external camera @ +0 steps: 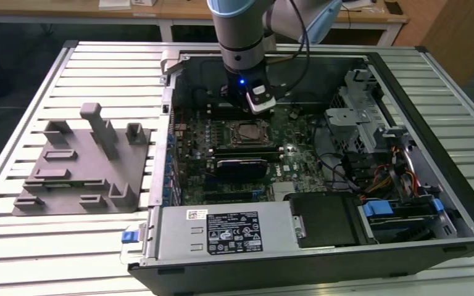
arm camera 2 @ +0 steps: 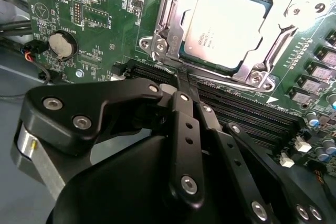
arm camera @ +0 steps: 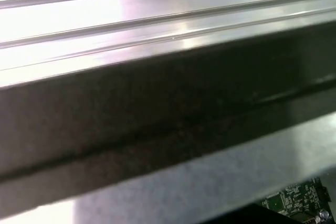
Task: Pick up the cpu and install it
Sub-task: 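Install the first cpu locking lever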
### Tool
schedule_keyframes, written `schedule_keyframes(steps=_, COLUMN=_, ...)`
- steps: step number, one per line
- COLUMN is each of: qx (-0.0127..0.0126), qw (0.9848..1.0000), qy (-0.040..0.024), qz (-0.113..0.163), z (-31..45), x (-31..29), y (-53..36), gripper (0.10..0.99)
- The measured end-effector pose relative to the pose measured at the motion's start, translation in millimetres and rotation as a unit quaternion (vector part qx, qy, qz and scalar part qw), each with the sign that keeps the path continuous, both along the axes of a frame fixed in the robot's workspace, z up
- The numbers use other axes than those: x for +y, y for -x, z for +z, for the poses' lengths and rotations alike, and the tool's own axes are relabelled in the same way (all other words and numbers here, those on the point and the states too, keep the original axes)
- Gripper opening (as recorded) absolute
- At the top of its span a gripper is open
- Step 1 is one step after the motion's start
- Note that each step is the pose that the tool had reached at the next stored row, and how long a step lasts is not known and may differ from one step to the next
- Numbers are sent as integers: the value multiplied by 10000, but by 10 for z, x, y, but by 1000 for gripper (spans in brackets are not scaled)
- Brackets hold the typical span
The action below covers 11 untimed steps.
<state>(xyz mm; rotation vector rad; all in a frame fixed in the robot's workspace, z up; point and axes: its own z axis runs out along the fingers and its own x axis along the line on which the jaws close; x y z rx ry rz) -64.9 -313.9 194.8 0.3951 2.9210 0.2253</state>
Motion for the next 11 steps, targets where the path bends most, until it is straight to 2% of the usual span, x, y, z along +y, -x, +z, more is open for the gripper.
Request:
schedule_keyframes(steps=8, qx=-18, qw=10000, qy=4, qz=-52, z=-21, x=-5, y=-1, gripper=106)
schedule_keyframes(steps=11, qx=-16, qw=10000, qy=-1, qz=-55, z=-22, x=-7, y=0, gripper=106)
